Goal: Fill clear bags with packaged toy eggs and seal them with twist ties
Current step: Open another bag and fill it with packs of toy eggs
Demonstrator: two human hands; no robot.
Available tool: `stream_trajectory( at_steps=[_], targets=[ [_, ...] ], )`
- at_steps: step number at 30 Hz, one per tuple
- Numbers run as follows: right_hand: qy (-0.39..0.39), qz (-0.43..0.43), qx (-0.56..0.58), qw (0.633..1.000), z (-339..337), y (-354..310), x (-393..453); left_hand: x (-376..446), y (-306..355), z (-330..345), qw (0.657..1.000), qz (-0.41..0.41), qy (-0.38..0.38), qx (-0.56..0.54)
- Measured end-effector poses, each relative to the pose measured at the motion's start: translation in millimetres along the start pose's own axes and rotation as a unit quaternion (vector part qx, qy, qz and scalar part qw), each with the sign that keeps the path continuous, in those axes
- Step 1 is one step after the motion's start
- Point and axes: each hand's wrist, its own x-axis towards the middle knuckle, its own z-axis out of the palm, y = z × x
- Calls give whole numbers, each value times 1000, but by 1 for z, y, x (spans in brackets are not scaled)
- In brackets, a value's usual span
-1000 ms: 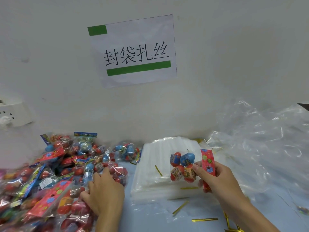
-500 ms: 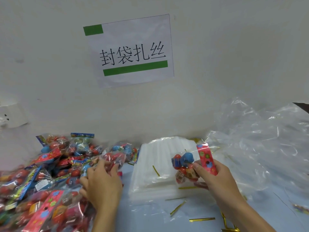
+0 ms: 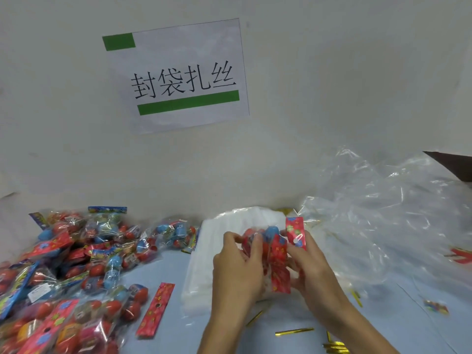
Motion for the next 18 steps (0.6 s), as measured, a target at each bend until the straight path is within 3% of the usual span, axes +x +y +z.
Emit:
stream_trajectory(
  at_steps=[3, 6, 8, 12, 15, 18],
  targets=[
    [-45, -4, -16, 999, 3, -1, -5, 1, -1, -5, 996, 13, 59, 71],
    [5, -22, -96, 995, 10, 9, -3, -4, 0, -3, 973, 21, 96, 209],
    [49, -36, -137, 989, 8, 13, 0, -5, 1, -4, 970, 43, 100, 215],
    [117, -37, -115, 986, -4, 10, 8, 7, -6, -9, 986, 113, 95, 75],
    [91, 1, 3, 996, -3, 6, 9, 8, -6, -6, 994, 8, -19, -109],
    [17, 39, 105, 994, -1, -1, 6, 5, -3, 3, 961, -90, -70, -252]
  ],
)
